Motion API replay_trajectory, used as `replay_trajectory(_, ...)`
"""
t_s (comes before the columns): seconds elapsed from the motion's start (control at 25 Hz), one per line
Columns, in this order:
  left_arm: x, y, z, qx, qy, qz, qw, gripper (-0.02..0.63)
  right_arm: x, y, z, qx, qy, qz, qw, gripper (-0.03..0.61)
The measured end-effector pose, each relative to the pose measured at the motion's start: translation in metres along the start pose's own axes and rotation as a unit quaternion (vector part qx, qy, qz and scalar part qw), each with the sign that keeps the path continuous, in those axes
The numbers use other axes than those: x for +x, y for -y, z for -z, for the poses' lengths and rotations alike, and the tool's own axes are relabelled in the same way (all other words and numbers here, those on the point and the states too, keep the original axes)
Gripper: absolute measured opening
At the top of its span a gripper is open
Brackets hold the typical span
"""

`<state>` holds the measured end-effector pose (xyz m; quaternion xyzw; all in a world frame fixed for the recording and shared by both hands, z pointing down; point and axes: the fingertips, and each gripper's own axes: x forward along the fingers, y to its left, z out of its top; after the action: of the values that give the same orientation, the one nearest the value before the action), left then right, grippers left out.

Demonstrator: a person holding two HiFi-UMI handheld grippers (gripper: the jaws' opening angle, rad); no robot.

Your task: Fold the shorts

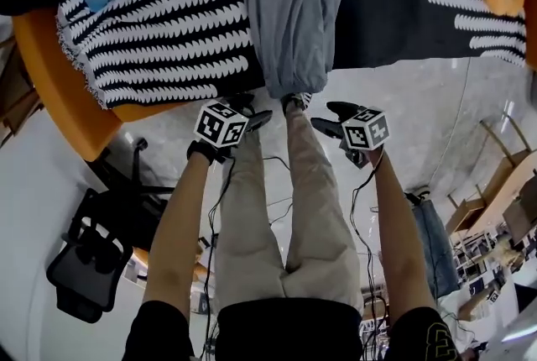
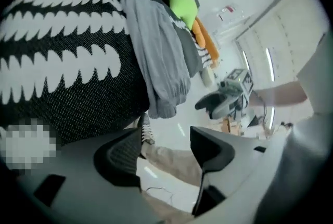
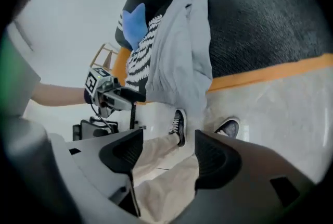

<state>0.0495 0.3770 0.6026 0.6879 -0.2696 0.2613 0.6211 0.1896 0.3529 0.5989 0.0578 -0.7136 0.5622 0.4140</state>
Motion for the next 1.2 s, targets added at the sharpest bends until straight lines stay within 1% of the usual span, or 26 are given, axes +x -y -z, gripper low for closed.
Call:
replay_trajectory(0.04, 0.003, 0.0, -0.006, -0.025, 0.011, 0.016, 0.9995, 0.301, -0.004, 0.004, 0.002, 0.024, 0.005, -0.016, 1.0, 0.334)
replay_trajectory(0.08, 0.007, 0.0, -0.013, -0.044, 0.02, 0.028, 0.9985, 0.302, -0.009, 0.012, -0.001, 0.051, 0.022, -0.026, 0.998, 0.35)
replay_trajectory(0.16, 0.021, 0.002, -0.025, -0.065, 0.026, 0.045, 0.9965, 0.314, -0.014, 0.031, -0.019, 0.097, 0.075, -0.032, 0.992, 0.355)
replay_trajectory(0.2, 0.029, 0.004, -0.031, -0.075, 0.028, 0.051, 0.9955, 0.324, -0.014, 0.039, -0.029, 0.112, 0.098, -0.034, 0.988, 0.362)
replay_trajectory(0.28, 0.043, 0.006, -0.041, -0.104, 0.038, 0.061, 0.9919, 0.328, -0.008, 0.05, -0.047, 0.126, 0.123, -0.043, 0.984, 0.362)
replay_trajectory(0.4, 0.06, 0.008, -0.053, -0.16, 0.065, 0.085, 0.9813, 0.331, 0.006, 0.055, -0.068, 0.124, 0.133, -0.054, 0.982, 0.351)
replay_trajectory(0.48, 0.067, 0.005, -0.053, -0.181, 0.073, 0.097, 0.976, 0.337, 0.014, 0.059, -0.078, 0.13, 0.138, -0.055, 0.98, 0.336)
replay_trajectory(0.52, 0.069, 0.003, -0.049, -0.183, 0.07, 0.098, 0.9756, 0.339, 0.018, 0.061, -0.08, 0.134, 0.138, -0.057, 0.98, 0.331)
replay_trajectory(0.64, 0.068, -0.004, -0.035, -0.175, 0.049, 0.098, 0.9784, 0.348, 0.023, 0.057, -0.082, 0.129, 0.126, -0.065, 0.981, 0.272)
replay_trajectory(0.72, 0.066, -0.006, -0.037, -0.183, 0.057, 0.102, 0.9762, 0.354, 0.018, 0.054, -0.083, 0.122, 0.12, -0.07, 0.983, 0.212)
replay_trajectory(0.76, 0.064, -0.007, -0.042, -0.192, 0.07, 0.105, 0.9732, 0.354, 0.015, 0.054, -0.082, 0.123, 0.12, -0.074, 0.982, 0.194)
replay_trajectory(0.88, 0.061, -0.002, -0.055, -0.222, 0.107, 0.128, 0.9606, 0.351, 0.01, 0.056, -0.077, 0.14, 0.122, -0.082, 0.979, 0.147)
replay_trajectory(0.92, 0.061, 0.0, -0.056, -0.221, 0.11, 0.129, 0.9603, 0.314, 0.008, 0.055, -0.076, 0.145, 0.123, -0.08, 0.979, 0.13)
replay_trajectory(0.96, 0.06, 0.0, -0.056, -0.214, 0.109, 0.124, 0.9628, 0.228, 0.007, 0.054, -0.076, 0.147, 0.124, -0.079, 0.978, 0.116)
replay_trajectory(1.0, 0.058, -0.001, -0.056, -0.205, 0.107, 0.116, 0.9661, 0.178, 0.007, 0.05, -0.077, 0.149, 0.126, -0.081, 0.977, 0.108)
replay_trajectory(1.12, 0.049, -0.001, -0.053, -0.189, 0.099, 0.101, 0.9717, 0.092, 0.012, 0.035, -0.076, 0.145, 0.125, -0.077, 0.978, 0.09)
replay_trajectory(1.2, 0.039, 0.003, -0.048, -0.186, 0.096, 0.097, 0.9729, 0.078, 0.015, 0.026, -0.073, 0.141, 0.124, -0.062, 0.98, 0.078)
